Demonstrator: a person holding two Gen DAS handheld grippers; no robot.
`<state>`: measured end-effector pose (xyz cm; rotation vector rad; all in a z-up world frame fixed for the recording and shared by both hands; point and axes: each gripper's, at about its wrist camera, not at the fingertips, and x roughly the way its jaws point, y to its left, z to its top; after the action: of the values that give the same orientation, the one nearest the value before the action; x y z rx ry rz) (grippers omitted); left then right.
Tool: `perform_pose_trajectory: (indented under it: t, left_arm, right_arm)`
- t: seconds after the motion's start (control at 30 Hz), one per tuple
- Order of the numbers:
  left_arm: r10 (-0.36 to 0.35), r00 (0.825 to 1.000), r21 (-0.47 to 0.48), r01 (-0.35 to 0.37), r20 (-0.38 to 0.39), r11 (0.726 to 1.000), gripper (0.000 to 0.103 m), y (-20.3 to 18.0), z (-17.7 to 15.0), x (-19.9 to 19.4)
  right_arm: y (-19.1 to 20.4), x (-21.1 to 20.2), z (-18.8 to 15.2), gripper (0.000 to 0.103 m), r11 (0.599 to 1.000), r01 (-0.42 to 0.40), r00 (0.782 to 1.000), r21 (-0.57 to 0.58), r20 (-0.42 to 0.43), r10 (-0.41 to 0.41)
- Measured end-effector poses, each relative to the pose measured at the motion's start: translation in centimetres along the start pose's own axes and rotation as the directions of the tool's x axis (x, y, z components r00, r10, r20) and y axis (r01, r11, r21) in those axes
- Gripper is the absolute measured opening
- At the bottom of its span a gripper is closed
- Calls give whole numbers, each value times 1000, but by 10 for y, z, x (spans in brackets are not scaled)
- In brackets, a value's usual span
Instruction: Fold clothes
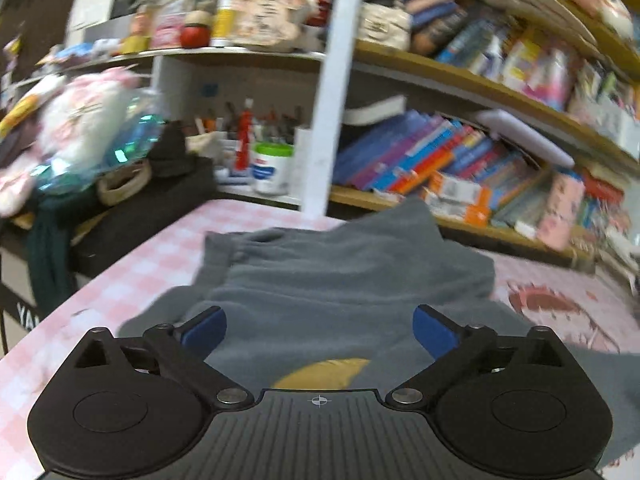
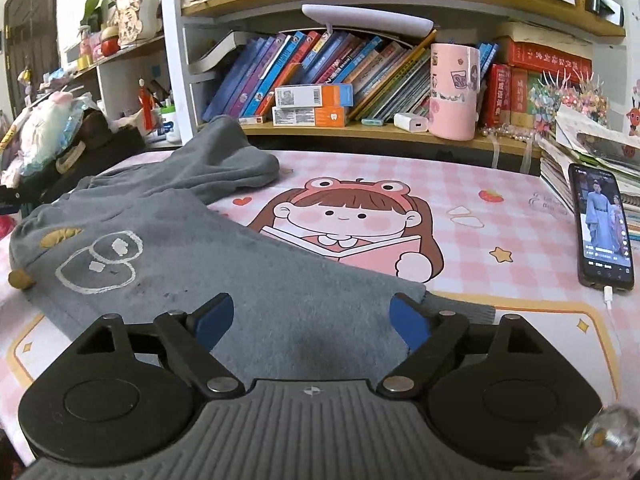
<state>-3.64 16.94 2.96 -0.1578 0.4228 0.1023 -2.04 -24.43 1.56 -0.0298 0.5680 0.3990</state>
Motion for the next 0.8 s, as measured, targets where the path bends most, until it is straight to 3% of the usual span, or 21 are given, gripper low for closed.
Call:
perform_pose_trajectory:
  t: [0.37, 0.57, 0.7, 0.8]
  left_arm:
    - [-106, 994, 40, 107, -15, 994, 102, -24, 2, 36]
    - [-161, 986, 86, 163, -29, 983, 103, -41, 12, 63]
    - [-149, 988, 116, 154, -51, 981, 103, -49, 19, 71]
    - [-138, 990, 153, 140, -23, 978, 103, -54, 28, 64]
  right_arm:
    - [3, 30, 16, 88, 1000, 9, 1000, -3, -17, -9]
    - [8, 64, 42, 88, 995, -69, 998, 66, -6, 70]
    - [17, 90, 64, 88, 992, -98, 995, 78, -2, 98]
    - [28, 107, 79, 88, 993, -109, 994, 53, -7, 109]
